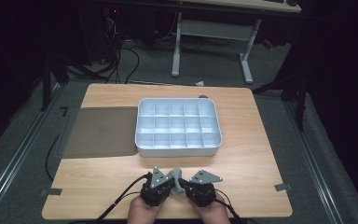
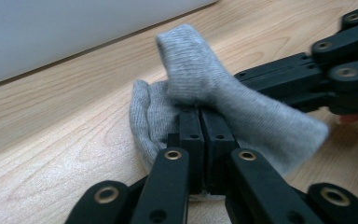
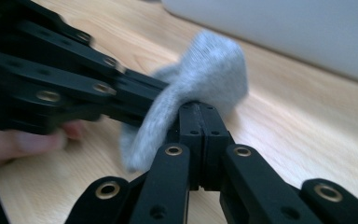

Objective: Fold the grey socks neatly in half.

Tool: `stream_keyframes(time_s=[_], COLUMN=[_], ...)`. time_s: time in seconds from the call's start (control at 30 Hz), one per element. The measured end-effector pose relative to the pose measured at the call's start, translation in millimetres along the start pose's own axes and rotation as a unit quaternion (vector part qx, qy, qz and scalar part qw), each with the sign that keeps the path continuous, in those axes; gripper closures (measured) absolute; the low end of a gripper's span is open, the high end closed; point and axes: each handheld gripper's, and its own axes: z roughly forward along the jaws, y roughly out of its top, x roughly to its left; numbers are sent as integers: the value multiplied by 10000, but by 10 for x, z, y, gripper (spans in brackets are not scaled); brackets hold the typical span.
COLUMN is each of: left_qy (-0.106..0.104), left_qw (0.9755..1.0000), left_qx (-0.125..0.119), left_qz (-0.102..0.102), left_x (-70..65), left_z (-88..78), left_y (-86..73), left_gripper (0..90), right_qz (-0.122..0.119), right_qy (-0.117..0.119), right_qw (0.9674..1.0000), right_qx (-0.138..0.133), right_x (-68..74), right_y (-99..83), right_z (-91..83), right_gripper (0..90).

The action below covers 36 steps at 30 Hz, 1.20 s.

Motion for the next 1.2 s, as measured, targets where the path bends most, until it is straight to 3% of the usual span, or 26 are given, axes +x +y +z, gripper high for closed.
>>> stream_keyframes(time_s=[0.23,0.67,0.9,1.03,1.2], left_qy=[-15,-224,-153,-117,-193], left_qw=[10000,9984,9972,9958,9948], left_qx=[-18,-423,-607,-699,-541], left_qz=[28,-316,-410,-582,-840], left_x=[-10,57,108,185,260], left_z=[0,-96,-170,-216,-234], left_y=[0,4,19,18,-54], left_gripper=[883,787,785,714,642], right_qz=[-20,51,51,46,39], right_qy=[-4,-87,-87,-81,-102], right_qw=[10000,9999,9999,10000,9999], right_qx=[-37,4,19,36,12], right_x=[-53,-115,-126,-128,-130], right_y=[-42,-82,-89,-92,-95], right_z=[0,-16,-20,-17,-22], right_gripper=[900,888,884,883,881])
